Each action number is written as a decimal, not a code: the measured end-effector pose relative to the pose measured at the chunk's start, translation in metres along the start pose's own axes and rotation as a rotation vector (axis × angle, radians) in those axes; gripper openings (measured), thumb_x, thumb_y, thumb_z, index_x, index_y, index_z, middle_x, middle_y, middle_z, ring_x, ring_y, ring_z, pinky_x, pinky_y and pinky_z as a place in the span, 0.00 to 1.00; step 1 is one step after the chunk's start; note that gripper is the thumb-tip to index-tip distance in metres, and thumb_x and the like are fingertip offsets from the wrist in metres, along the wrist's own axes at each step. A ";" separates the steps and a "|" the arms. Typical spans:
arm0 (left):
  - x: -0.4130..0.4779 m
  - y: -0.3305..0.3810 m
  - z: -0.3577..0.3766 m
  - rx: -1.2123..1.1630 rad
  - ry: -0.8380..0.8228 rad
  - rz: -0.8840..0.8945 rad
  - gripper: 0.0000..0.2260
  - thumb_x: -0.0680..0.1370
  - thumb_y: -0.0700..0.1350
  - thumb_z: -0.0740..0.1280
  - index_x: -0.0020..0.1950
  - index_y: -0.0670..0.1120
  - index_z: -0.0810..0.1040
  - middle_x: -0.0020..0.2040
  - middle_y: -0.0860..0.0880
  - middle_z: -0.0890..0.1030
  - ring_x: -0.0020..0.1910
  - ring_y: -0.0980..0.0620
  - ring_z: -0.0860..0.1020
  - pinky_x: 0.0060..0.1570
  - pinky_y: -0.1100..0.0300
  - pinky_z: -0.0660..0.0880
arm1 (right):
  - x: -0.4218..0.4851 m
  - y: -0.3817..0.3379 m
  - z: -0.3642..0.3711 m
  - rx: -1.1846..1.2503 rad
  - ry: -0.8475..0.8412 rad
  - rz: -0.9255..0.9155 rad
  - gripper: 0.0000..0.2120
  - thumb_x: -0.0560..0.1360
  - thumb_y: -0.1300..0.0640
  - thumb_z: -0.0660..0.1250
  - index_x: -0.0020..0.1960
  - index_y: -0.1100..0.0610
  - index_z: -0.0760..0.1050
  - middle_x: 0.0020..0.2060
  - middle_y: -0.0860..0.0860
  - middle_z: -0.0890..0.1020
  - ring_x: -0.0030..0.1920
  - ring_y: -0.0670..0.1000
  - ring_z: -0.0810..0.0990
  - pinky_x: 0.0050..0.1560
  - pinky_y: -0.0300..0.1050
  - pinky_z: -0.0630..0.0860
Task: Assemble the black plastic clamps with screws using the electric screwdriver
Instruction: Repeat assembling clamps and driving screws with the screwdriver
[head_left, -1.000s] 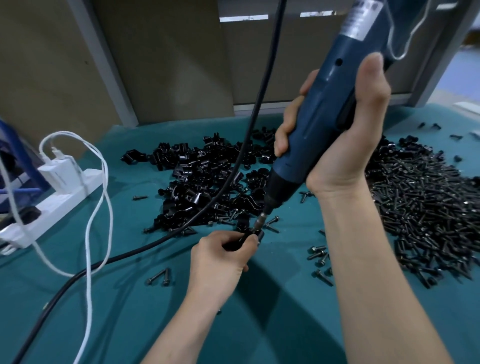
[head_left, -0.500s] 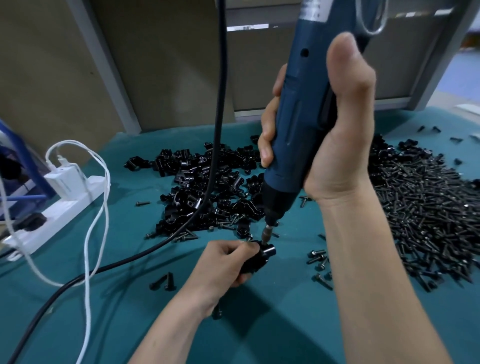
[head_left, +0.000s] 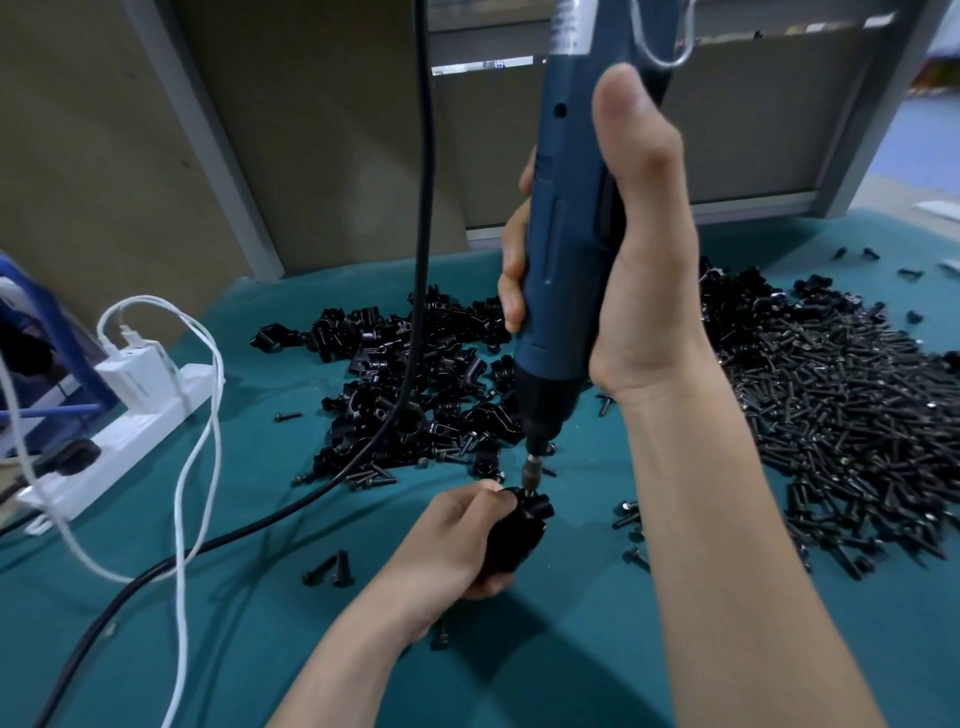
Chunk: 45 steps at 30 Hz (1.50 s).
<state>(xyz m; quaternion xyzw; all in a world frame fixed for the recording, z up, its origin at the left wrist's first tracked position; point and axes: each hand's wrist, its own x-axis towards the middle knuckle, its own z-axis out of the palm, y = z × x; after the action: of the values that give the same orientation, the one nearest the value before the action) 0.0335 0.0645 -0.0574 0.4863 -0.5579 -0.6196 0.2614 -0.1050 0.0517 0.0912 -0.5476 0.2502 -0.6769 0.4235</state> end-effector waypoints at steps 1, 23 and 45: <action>-0.001 0.000 0.000 0.004 -0.006 0.003 0.14 0.82 0.48 0.56 0.46 0.40 0.73 0.42 0.41 0.76 0.23 0.54 0.69 0.24 0.66 0.66 | 0.000 -0.001 -0.001 0.002 0.001 0.002 0.21 0.74 0.43 0.57 0.42 0.62 0.70 0.26 0.57 0.75 0.22 0.55 0.72 0.26 0.44 0.72; 0.002 -0.002 -0.009 -0.144 0.028 0.192 0.08 0.75 0.43 0.71 0.50 0.55 0.80 0.34 0.48 0.74 0.24 0.53 0.68 0.21 0.66 0.62 | 0.004 0.007 -0.022 -0.062 0.111 0.118 0.24 0.72 0.38 0.62 0.43 0.61 0.73 0.29 0.57 0.76 0.24 0.55 0.73 0.27 0.45 0.73; -0.004 0.012 -0.014 -0.411 0.362 0.392 0.12 0.83 0.46 0.57 0.45 0.54 0.78 0.36 0.50 0.81 0.19 0.55 0.67 0.16 0.70 0.58 | 0.003 0.076 -0.012 -0.460 -0.393 0.654 0.28 0.61 0.66 0.80 0.55 0.54 0.70 0.45 0.55 0.81 0.41 0.54 0.80 0.46 0.49 0.78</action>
<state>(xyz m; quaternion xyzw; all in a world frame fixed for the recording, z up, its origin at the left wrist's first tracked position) 0.0454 0.0588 -0.0430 0.4091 -0.4488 -0.5606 0.5629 -0.0938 0.0083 0.0291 -0.6381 0.4689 -0.3171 0.5218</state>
